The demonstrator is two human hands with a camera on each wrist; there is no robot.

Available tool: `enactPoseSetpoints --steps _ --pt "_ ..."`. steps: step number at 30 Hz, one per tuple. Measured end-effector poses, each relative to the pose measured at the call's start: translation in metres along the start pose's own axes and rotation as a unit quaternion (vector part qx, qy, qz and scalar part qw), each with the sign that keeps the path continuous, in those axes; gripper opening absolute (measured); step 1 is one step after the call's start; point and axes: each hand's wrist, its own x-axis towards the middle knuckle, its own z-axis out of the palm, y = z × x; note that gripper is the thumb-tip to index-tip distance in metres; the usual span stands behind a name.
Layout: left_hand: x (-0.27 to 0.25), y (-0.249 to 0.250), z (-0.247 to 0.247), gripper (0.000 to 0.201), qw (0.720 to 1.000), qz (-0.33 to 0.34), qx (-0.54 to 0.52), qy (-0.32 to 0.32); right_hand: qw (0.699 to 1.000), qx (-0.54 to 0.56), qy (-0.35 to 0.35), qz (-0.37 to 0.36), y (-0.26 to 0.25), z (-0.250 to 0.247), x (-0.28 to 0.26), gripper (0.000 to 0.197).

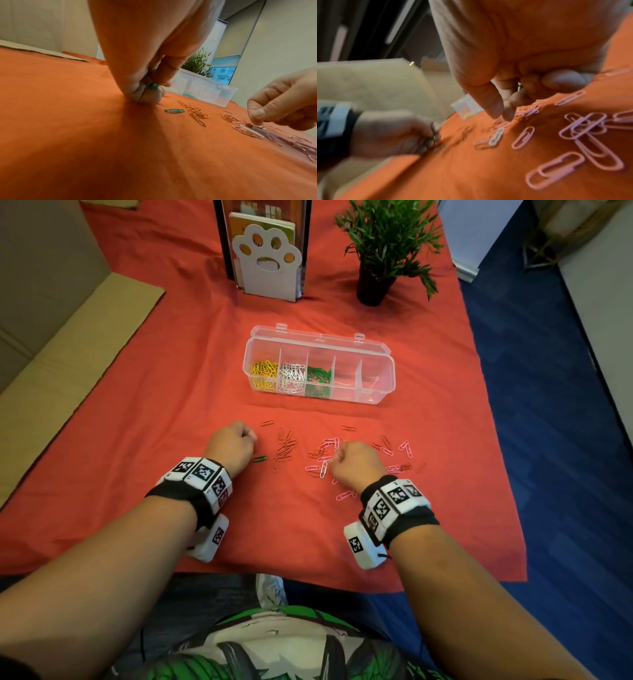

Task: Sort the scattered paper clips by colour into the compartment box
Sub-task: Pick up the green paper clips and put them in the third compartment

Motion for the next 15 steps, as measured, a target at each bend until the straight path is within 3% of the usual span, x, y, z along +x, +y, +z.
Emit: enactPoseSetpoints --steps 4,8,11,15 --pt "-0.005 -0.004 0.001 0.019 0.999 0.013 0.045 -0.015 0.990 -0.127 0.052 -0.042 -0.010 0.013 -0.012 0.032" --pt "-0.008 -0.014 0.007 0.014 0.974 0.106 0.199 0.001 0.975 -0.191 0.084 -0.074 -0.017 0.022 -0.015 0.031" --pt "-0.007 -0.019 0.010 0.010 0.961 0.152 0.229 0.004 0.981 -0.174 0.055 -0.062 -0.021 0.021 -0.015 0.033" --pt "-0.005 -0.012 0.009 0.016 0.965 0.141 0.221 0.010 0.998 -0.063 0.017 -0.016 -0.020 0.013 -0.001 0.020"
